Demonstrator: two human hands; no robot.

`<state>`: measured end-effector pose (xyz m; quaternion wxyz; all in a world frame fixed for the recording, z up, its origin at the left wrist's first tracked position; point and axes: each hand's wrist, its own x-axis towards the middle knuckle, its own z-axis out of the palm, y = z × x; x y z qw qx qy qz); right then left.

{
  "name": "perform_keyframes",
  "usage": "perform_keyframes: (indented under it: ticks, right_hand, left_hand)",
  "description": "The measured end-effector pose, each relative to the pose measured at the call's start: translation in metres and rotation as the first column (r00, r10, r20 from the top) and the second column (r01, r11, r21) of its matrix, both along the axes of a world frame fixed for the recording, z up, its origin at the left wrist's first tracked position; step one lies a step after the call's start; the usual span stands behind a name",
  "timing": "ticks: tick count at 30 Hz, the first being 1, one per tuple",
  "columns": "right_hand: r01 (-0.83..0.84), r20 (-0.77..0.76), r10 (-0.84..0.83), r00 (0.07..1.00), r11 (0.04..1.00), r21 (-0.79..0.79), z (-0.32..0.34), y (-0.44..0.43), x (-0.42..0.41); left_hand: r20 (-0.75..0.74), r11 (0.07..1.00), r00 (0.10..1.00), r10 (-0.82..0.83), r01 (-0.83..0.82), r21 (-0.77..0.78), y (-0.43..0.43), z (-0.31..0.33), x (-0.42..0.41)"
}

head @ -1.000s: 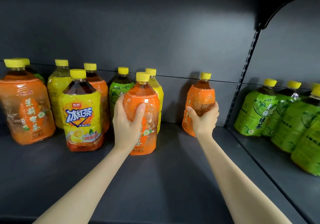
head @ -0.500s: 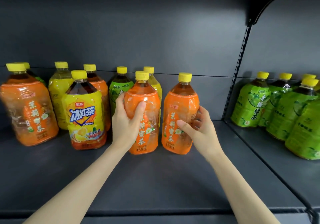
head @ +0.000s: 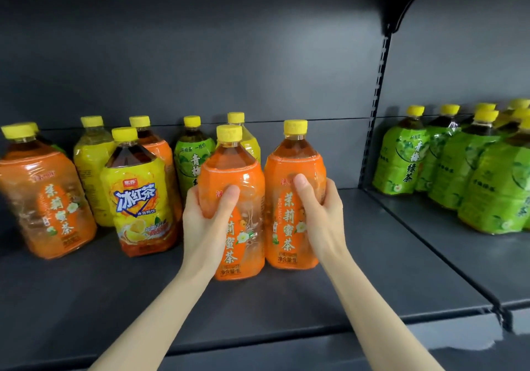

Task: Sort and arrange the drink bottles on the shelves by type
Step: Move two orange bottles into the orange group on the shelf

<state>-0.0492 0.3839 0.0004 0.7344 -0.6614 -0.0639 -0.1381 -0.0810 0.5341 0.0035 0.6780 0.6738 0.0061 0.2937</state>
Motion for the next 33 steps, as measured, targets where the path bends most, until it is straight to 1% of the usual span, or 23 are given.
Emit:
perform_keyframes:
  ticks: [5,10,17,21,24,27,33]
  right_hand:
    - [0.103,0.070,-0.104,0.992,0.994,0.023,0.016,-0.040,-0.026]
    - [0.212,0.151,-0.216,0.965,0.976,0.044,0.036,-0.116,-0.061]
    - [0.398,0.131,-0.395,0.909,0.918,0.010,0.027,-0.268,-0.122]
    - [0.464,0.126,-0.457,0.881,0.885,-0.034,0.023,-0.366,-0.157]
    - [0.507,0.124,-0.500,0.857,0.861,-0.034,0.024,-0.429,-0.173]
    - [0.533,0.134,-0.525,0.840,0.846,-0.023,0.028,-0.484,-0.178]
    - [0.554,0.145,-0.547,0.825,0.832,-0.014,0.032,-0.584,-0.155]
  left_hand:
    - [0.069,0.998,0.996,-0.059,0.057,0.031,-0.031,0.017,-0.015]
    - [0.143,0.986,0.976,-0.165,0.161,0.037,-0.099,0.035,-0.027]
    - [0.130,0.950,0.941,-0.312,0.313,0.017,-0.254,0.022,-0.055]
    - [0.121,0.916,0.910,-0.397,0.402,-0.013,-0.353,0.013,-0.077]
    - [0.122,0.895,0.889,-0.440,0.445,-0.014,-0.417,0.018,-0.087]
    - [0.148,0.871,0.861,-0.487,0.491,0.004,-0.472,0.027,-0.088]
    - [0.203,0.861,0.840,-0.503,0.508,0.031,-0.574,0.037,-0.059]
